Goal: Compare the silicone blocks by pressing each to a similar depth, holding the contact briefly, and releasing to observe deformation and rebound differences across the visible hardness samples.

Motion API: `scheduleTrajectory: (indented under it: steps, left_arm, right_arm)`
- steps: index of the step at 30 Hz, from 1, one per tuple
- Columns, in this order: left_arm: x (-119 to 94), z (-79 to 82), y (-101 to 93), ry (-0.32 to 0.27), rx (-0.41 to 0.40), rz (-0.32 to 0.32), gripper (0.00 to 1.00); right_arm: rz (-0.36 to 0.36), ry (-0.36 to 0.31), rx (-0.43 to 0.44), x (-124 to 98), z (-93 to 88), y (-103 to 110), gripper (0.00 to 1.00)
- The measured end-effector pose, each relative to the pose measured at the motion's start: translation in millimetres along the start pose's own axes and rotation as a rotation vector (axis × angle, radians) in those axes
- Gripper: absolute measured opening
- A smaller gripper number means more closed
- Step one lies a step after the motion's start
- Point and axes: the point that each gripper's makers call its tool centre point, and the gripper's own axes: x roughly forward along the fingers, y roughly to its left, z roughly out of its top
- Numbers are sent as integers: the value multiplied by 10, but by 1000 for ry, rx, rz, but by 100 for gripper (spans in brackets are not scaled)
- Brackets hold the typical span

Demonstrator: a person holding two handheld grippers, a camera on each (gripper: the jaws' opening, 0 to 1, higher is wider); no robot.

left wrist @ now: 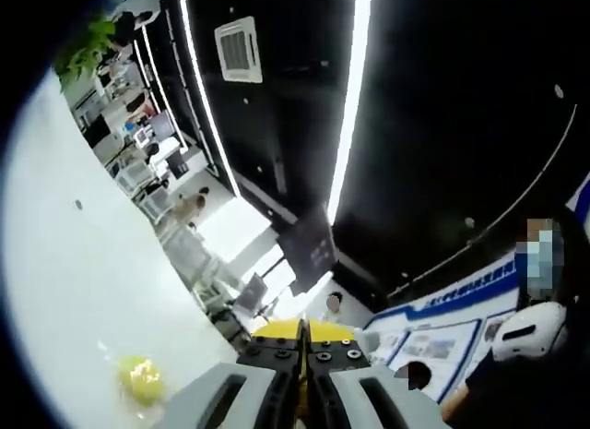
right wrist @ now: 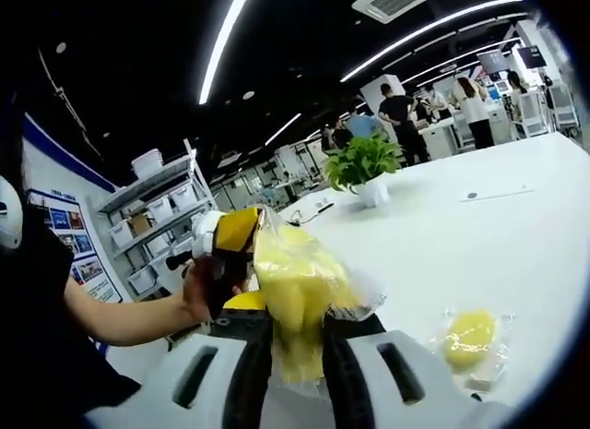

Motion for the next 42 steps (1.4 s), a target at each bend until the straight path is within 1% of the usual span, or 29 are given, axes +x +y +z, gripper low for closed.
scheduleTrajectory:
  steps: [1, 2, 4, 8, 10, 12, 13, 15, 16, 17, 18, 20, 22, 23, 24, 25, 26, 27, 29, 30, 31, 33, 35, 36, 37, 38, 39, 41, 42]
  left_arm:
    - [5, 10, 4, -11, -21, -8, 0]
    - [13, -1, 20, -12, -41, -15, 0]
    - [25, 2, 43, -15, -47, -13, 0]
    - [39, 37, 70, -29, -74, -18, 0]
    - [54, 38, 91, -35, -68, -7, 0]
    - [55, 32, 121, -33, -65, 4, 0]
    - [53, 37, 146, -32, -65, 10, 0]
    - [48, 31, 178, -31, -77, 15, 0]
    - [40, 41, 199, -38, -76, 25, 0]
    - [22, 51, 220, -45, -76, 31, 0]
    - [9, 58, 236, -51, -78, 37, 0]
    - [-29, 66, 303, -66, -86, 61, 0]
    - [-69, 45, 400, -69, -109, 95, 0]
    - [-97, 22, 455, -67, -103, 117, 0]
    - [-116, 9, 484, -66, -105, 125, 0]
    - [-135, -3, 515, -66, -109, 134, 0]
    - [-163, -14, 551, -72, -114, 140, 0]
    - [-182, -12, 577, -80, -119, 143, 0]
    - [-226, -10, 672, -99, -147, 170, 0]
    - [-239, -12, 699, -105, -146, 178, 0]
    - [-249, -14, 723, -109, -148, 185, 0]
    - [-274, -17, 797, -116, -149, 214, 0]
    - [-306, 12, 906, -144, -153, 260, 0]
    - [-316, 28, 944, -155, -165, 266, 0]
    - [-324, 43, 985, -163, -166, 281, 0]
    - [-332, 52, 1031, -167, -160, 300, 0]
    - [-331, 50, 1069, -168, -164, 306, 0]
    - [-341, 48, 1160, -174, -174, 329, 0]
    - [-342, 39, 1189, -173, -175, 336, 0]
  right_arm:
    - [-10, -6, 19, -20, -18, -31, 25]
    - [-14, -13, 20, -26, -18, -42, 30]
    - [-32, -15, 39, -60, -59, -86, 36]
    - [-75, -2, 34, -141, -160, -171, 36]
    - [-85, -14, 47, -188, -175, -182, 39]
    - [-110, -28, 49, -237, -193, -224, 44]
    - [-146, -29, 36, -268, -219, -301, 46]
    - [-226, -26, -9, -337, -253, -454, 54]
    - [-301, -33, -77, -418, -247, -576, 56]
    - [-334, -34, -110, -461, -249, -634, 54]
    - [-396, -31, -132, -537, -265, -734, 53]
    - [-452, -29, -164, -631, -289, -840, 52]
    - [-474, -35, -174, -689, -314, -900, 54]
    - [-491, -31, -182, -718, -343, -931, 57]
    - [-525, -28, -216, -767, -376, -994, 59]
    - [-538, -15, -244, -785, -421, -1022, 63]
    - [-558, 5, -267, -808, -475, -1060, 69]
    - [-587, 44, -304, -842, -558, -1116, 72]
    - [-618, 98, -354, -889, -667, -1184, 74]
    - [-615, 119, -355, -896, -718, -1193, 73]
    - [-608, 129, -331, -894, -768, -1199, 71]
    - [-619, 138, -322, -916, -807, -1235, 72]
    - [-640, 148, -333, -947, -825, -1287, 76]
    - [-649, 146, -334, -962, -825, -1312, 77]
    - [-679, 128, -364, -999, -787, -1379, 81]
    - [-683, 127, -378, -1002, -789, -1410, 90]
    - [-686, 129, -375, -1013, -805, -1438, 95]
    - [-692, 128, -370, -1044, -808, -1480, 95]
    - [-698, 131, -357, -1062, -828, -1507, 96]
